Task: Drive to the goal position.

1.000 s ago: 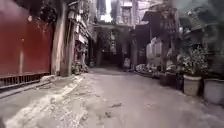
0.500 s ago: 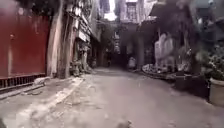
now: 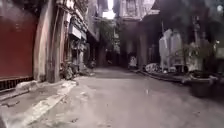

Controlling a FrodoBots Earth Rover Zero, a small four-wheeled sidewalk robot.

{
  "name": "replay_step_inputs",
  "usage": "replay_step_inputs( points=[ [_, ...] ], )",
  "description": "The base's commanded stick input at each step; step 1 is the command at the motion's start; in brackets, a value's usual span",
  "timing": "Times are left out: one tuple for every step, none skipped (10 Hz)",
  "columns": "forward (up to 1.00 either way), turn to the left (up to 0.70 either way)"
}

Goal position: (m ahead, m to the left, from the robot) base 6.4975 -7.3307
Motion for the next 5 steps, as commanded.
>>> replay_step_inputs(
  points=[
    [1.00, 0.00],
    [1.00, 0.00],
    [1.00, 0.00],
    [1.00, 0.00],
    [1.00, 0.00]
  ],
)
